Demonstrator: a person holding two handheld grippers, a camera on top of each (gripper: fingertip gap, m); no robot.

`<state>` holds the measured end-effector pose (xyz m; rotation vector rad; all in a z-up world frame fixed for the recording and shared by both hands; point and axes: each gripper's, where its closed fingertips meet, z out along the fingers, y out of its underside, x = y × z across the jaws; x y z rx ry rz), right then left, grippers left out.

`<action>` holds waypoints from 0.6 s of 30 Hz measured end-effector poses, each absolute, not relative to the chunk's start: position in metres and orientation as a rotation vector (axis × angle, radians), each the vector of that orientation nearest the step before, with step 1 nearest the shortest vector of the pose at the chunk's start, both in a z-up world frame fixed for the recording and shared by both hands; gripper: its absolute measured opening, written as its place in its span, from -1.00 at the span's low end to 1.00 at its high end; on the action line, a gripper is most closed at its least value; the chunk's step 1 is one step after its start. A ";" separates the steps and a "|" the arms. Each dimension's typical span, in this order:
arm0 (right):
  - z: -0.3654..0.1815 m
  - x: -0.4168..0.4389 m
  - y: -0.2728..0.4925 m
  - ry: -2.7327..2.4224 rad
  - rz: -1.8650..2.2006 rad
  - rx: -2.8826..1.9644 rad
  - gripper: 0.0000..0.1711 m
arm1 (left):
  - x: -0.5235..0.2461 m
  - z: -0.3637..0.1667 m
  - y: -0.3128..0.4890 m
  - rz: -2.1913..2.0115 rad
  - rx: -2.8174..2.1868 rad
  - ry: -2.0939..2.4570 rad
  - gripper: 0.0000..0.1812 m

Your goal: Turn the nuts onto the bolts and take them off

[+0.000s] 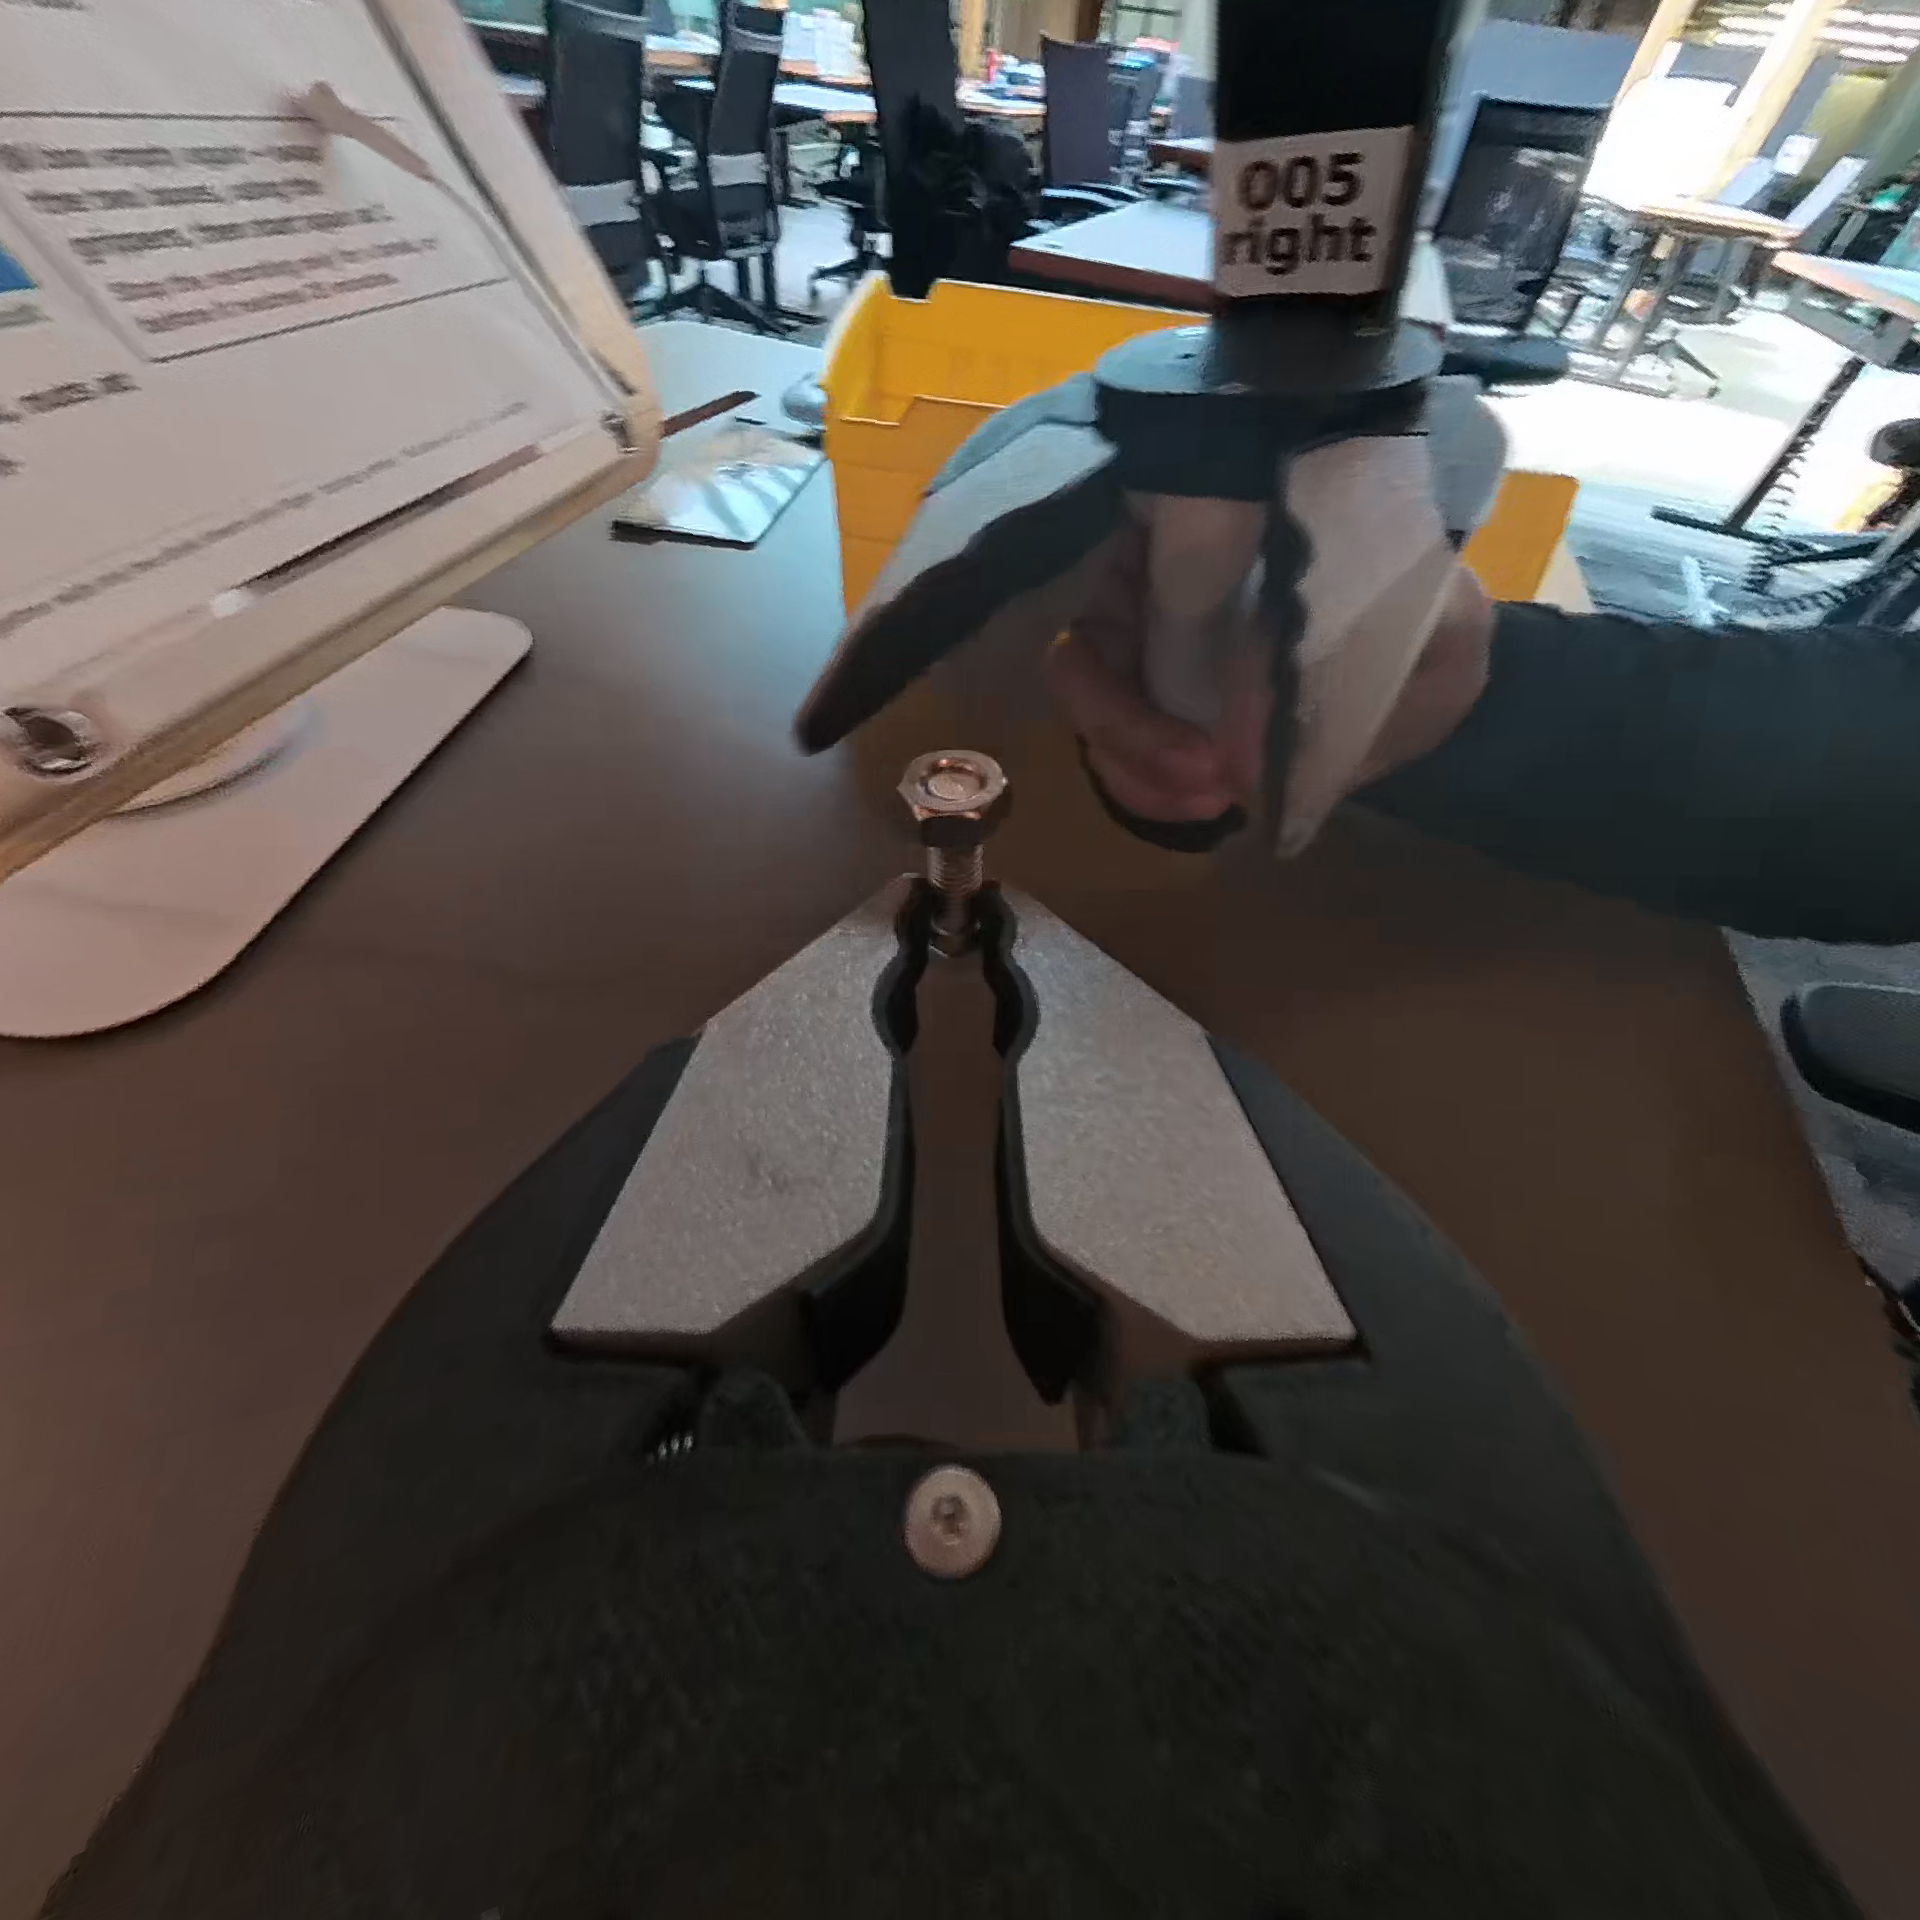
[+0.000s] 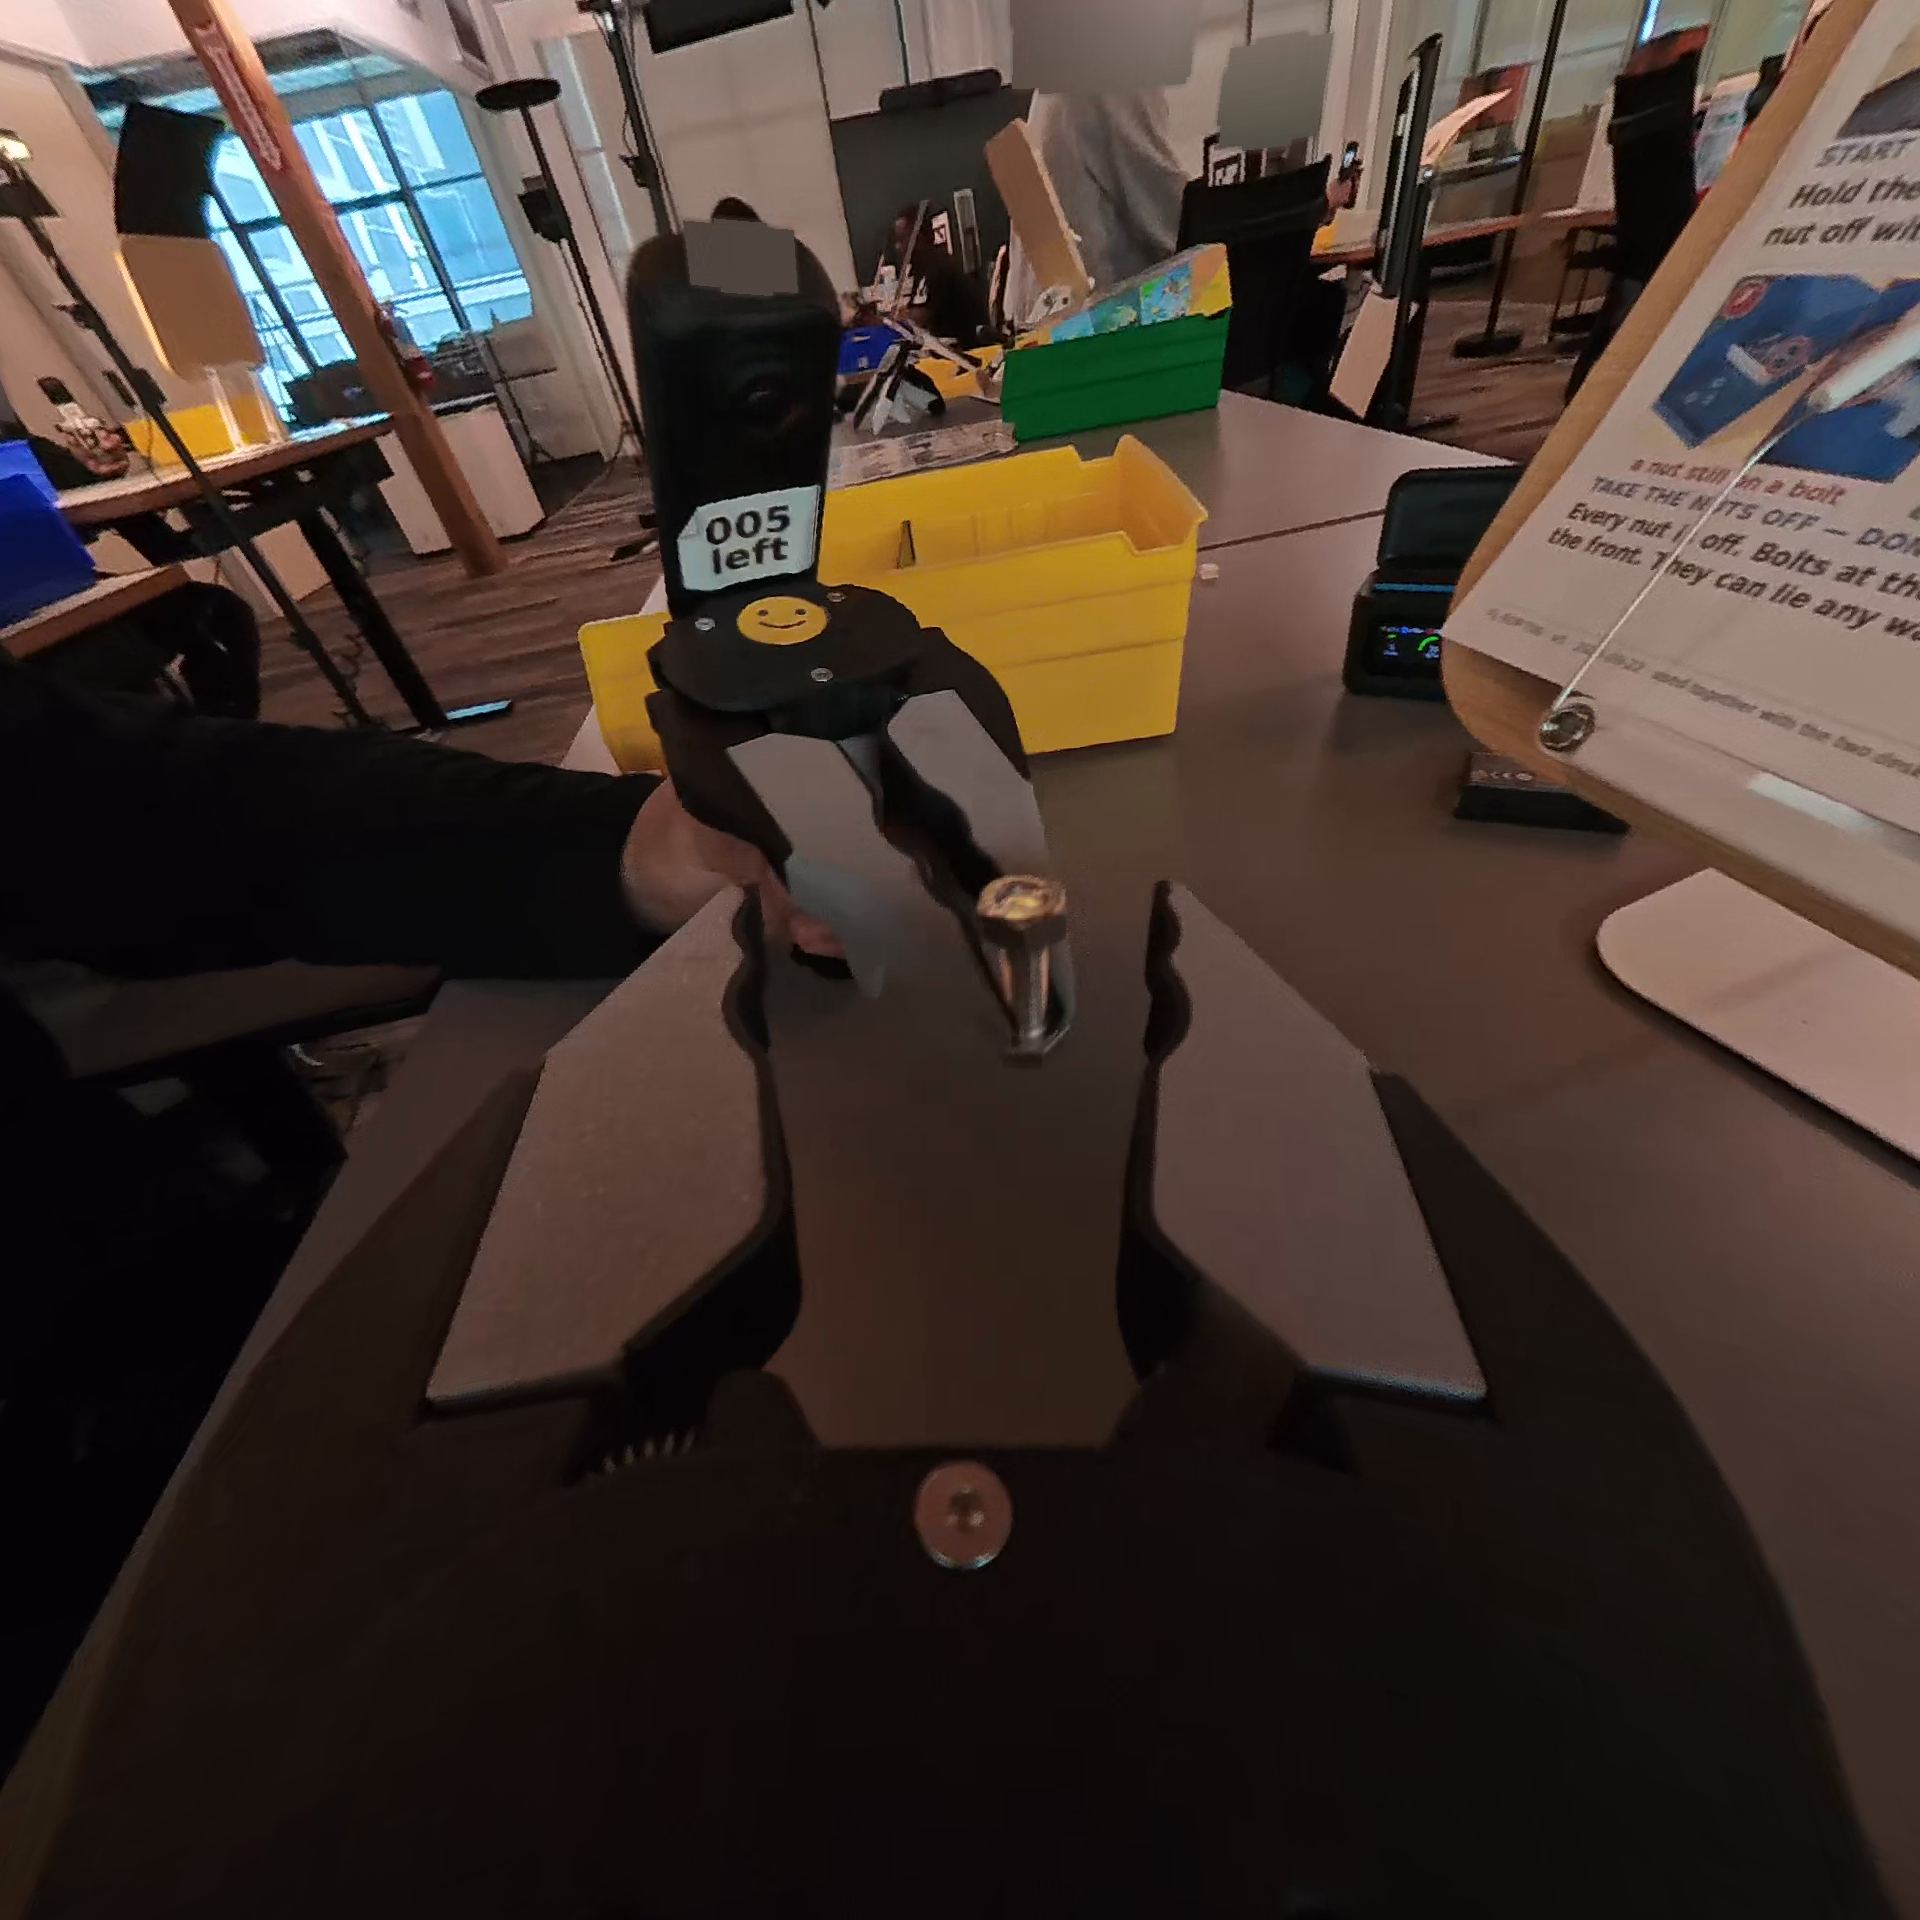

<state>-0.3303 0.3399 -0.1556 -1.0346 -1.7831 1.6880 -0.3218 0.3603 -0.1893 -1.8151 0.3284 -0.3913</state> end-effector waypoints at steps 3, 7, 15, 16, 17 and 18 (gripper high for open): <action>-0.159 -0.327 0.328 -1.839 1.714 -1.000 -0.24 | -0.319 -0.189 0.362 -0.384 -1.817 0.328 -0.91; -0.160 -0.322 0.328 -1.884 1.674 -0.960 -0.42 | -0.361 -0.192 0.365 -0.391 -1.832 0.100 -0.91; -0.155 -0.331 0.336 -1.778 1.740 -1.040 -0.12 | -0.320 -0.181 0.358 -0.502 -1.784 0.286 -0.91; -0.155 -0.330 0.333 -1.790 1.743 -1.024 -0.13 | -0.309 -0.182 0.357 -0.536 -1.788 0.332 -0.91; -0.155 -0.328 0.327 -1.814 1.750 -1.002 -0.13 | -0.307 -0.183 0.358 -0.537 -1.790 0.331 -0.91; -0.157 -0.325 0.322 -1.855 1.753 -0.985 -0.23 | -0.312 -0.184 0.360 -0.530 -1.794 0.298 -0.91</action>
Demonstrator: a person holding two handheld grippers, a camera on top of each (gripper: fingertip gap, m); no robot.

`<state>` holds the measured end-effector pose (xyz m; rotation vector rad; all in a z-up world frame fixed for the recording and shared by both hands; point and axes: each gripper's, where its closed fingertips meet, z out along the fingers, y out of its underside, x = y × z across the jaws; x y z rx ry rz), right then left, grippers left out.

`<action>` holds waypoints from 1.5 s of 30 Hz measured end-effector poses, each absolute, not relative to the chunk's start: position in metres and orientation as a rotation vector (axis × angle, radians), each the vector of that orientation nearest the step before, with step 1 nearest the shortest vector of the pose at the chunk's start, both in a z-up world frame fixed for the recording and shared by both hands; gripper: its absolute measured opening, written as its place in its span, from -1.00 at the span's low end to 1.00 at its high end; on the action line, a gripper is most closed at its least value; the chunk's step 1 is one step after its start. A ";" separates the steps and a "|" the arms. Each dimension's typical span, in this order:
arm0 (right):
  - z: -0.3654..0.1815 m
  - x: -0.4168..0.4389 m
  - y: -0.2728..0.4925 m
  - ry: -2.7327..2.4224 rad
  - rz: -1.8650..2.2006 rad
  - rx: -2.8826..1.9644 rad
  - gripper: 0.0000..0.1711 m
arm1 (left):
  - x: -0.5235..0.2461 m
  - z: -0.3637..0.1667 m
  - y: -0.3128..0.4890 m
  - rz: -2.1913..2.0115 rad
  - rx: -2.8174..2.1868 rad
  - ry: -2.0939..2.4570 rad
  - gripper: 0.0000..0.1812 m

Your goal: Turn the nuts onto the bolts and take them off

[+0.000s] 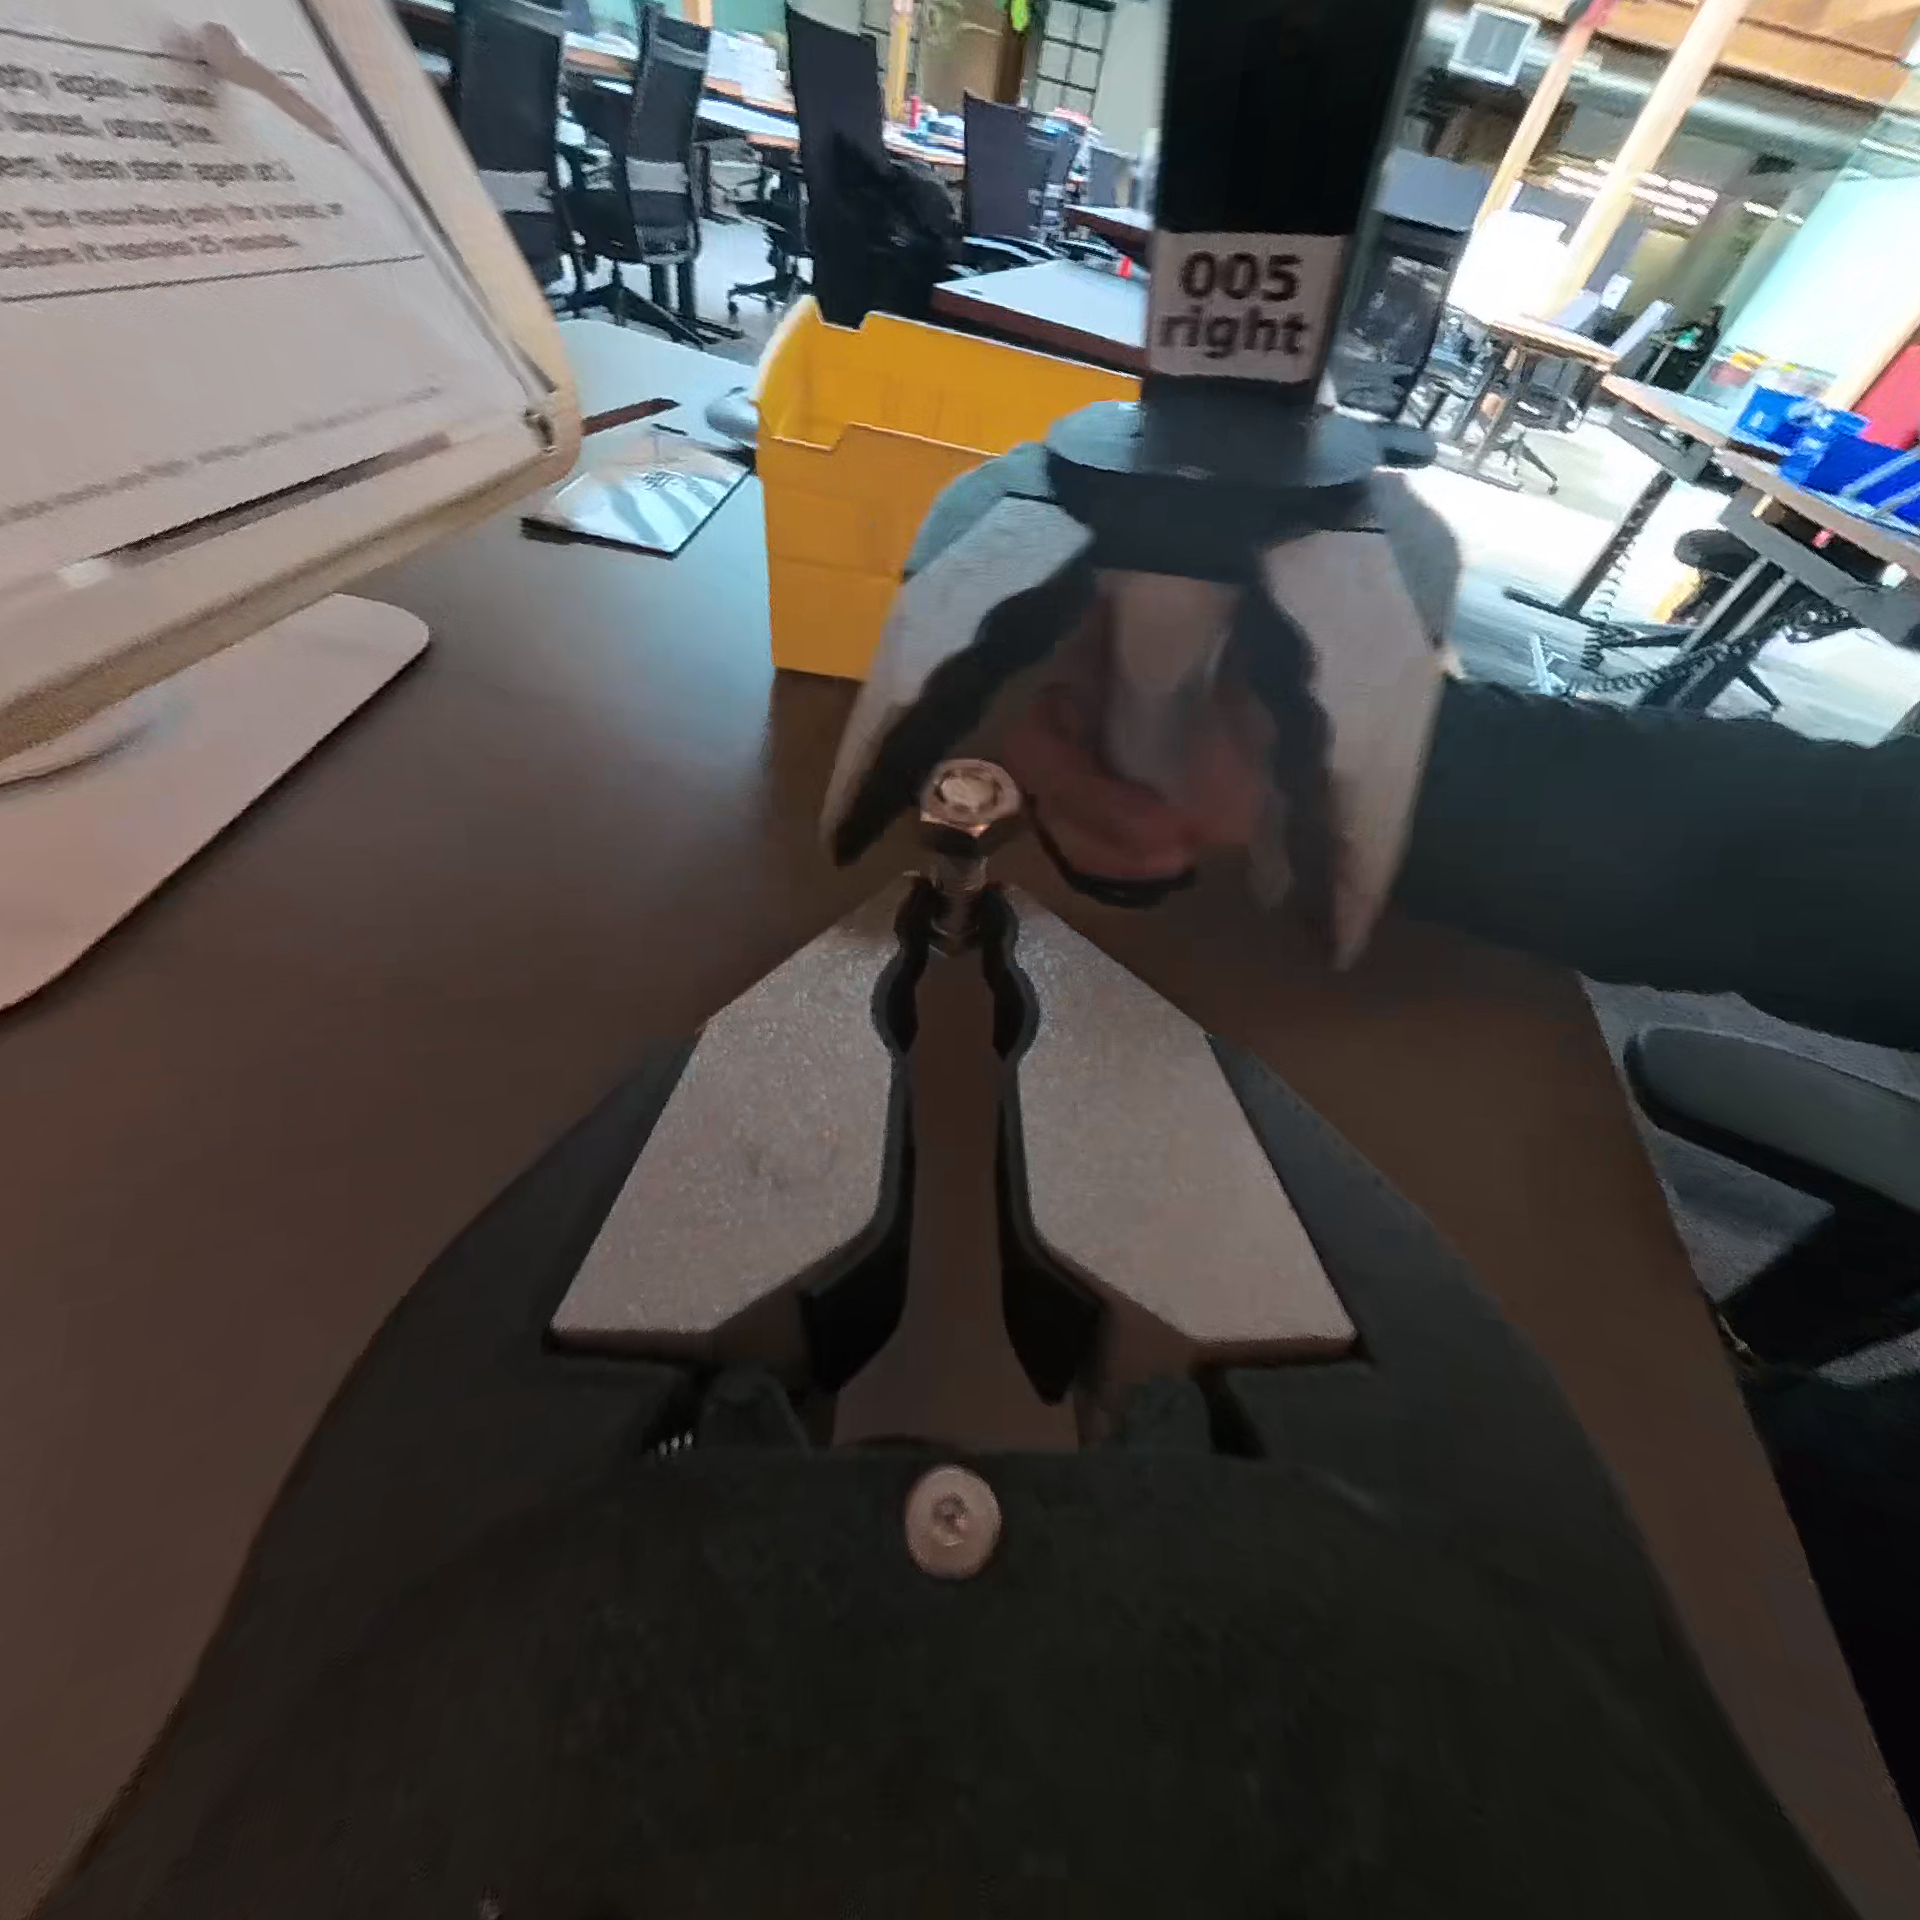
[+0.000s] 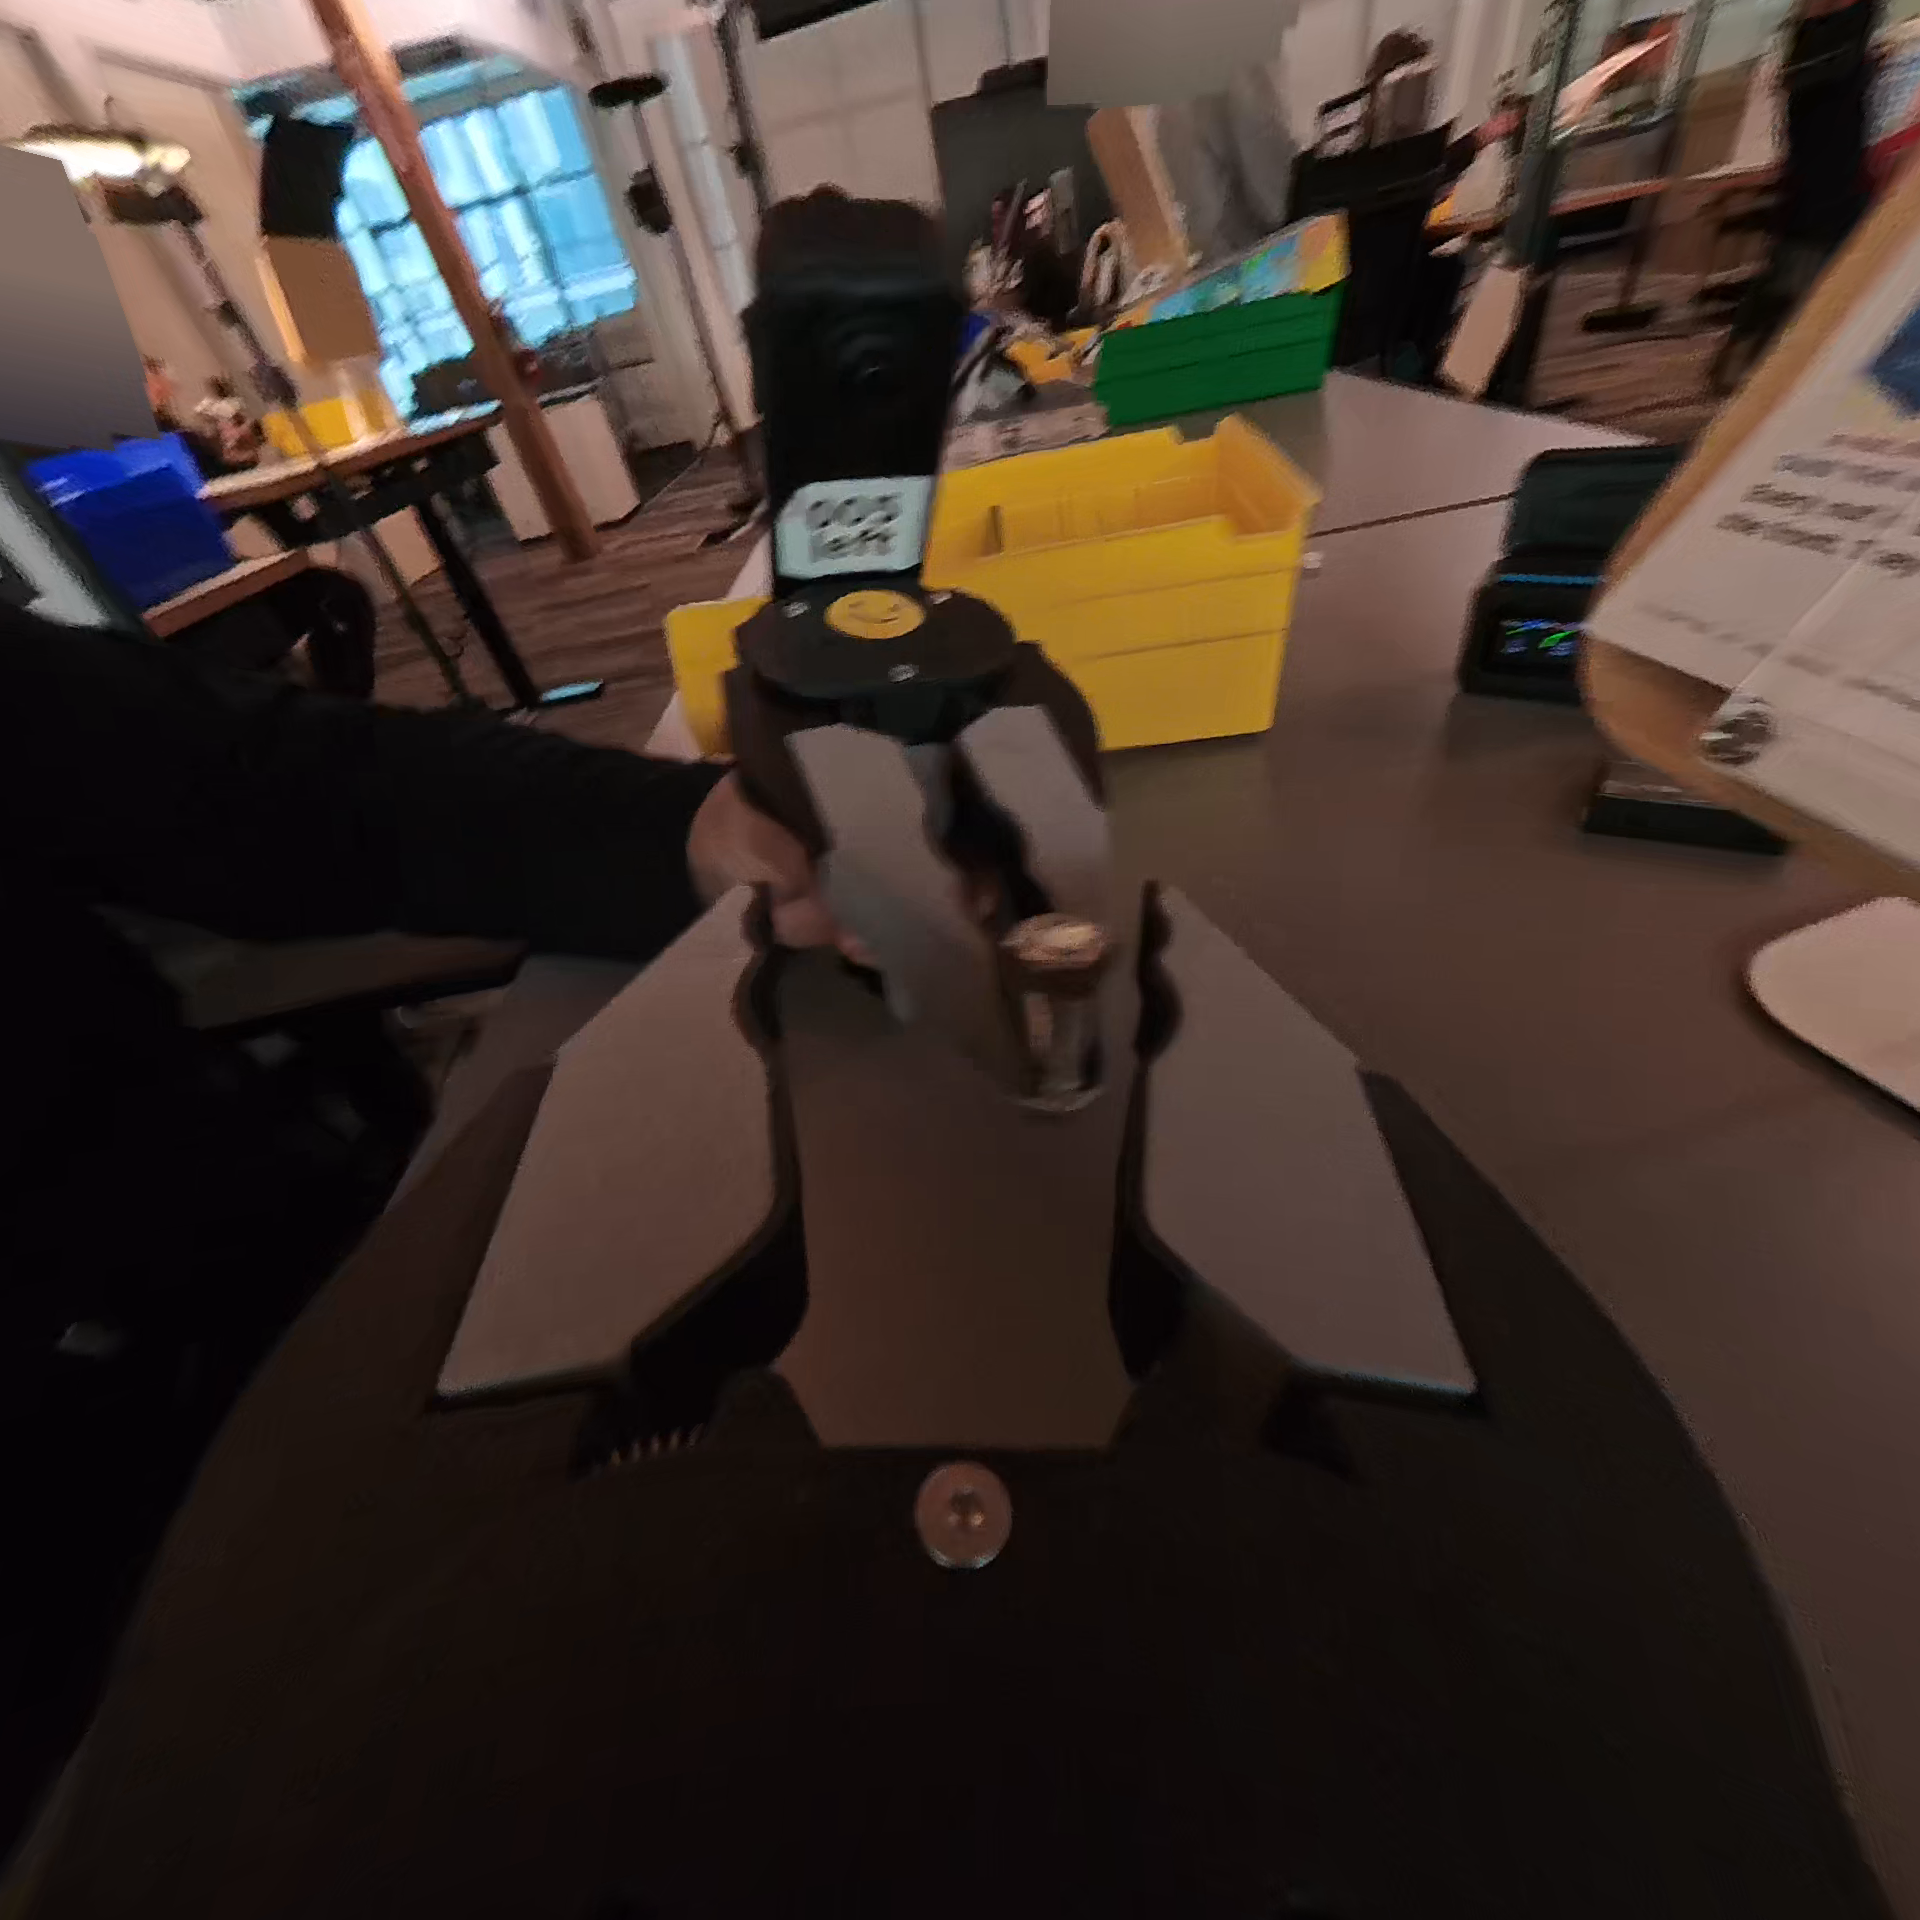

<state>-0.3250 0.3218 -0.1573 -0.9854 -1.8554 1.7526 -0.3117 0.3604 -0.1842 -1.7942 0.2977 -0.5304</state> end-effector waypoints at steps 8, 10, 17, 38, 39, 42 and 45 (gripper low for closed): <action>-0.144 -0.324 0.337 -1.765 1.797 -1.025 -0.18 | -0.349 -0.181 0.358 -0.499 -1.779 0.186 -0.91; -0.150 -0.329 0.339 -1.762 1.757 -1.064 -0.10 | -0.328 -0.181 0.356 -0.521 -1.782 0.286 -0.91; -0.156 -0.322 0.323 -1.878 1.782 -1.057 -0.06 | -0.346 -0.185 0.361 -0.489 -1.797 0.196 -0.91; -0.151 -0.325 0.338 -1.802 1.774 -1.065 -0.03 | -0.359 -0.187 0.358 -0.455 -1.821 0.180 -0.92; -0.154 -0.327 0.341 -1.792 1.769 -1.089 -0.02 | -0.344 -0.185 0.357 -0.492 -1.813 0.233 -0.91; -0.155 -0.328 0.340 -1.786 1.811 -1.113 -0.04 | -0.309 -0.183 0.355 -0.576 -1.796 0.355 -0.91; -0.154 -0.319 0.326 -1.857 1.899 -1.079 -0.19 | -0.321 -0.186 0.359 -0.570 -1.810 0.280 -0.91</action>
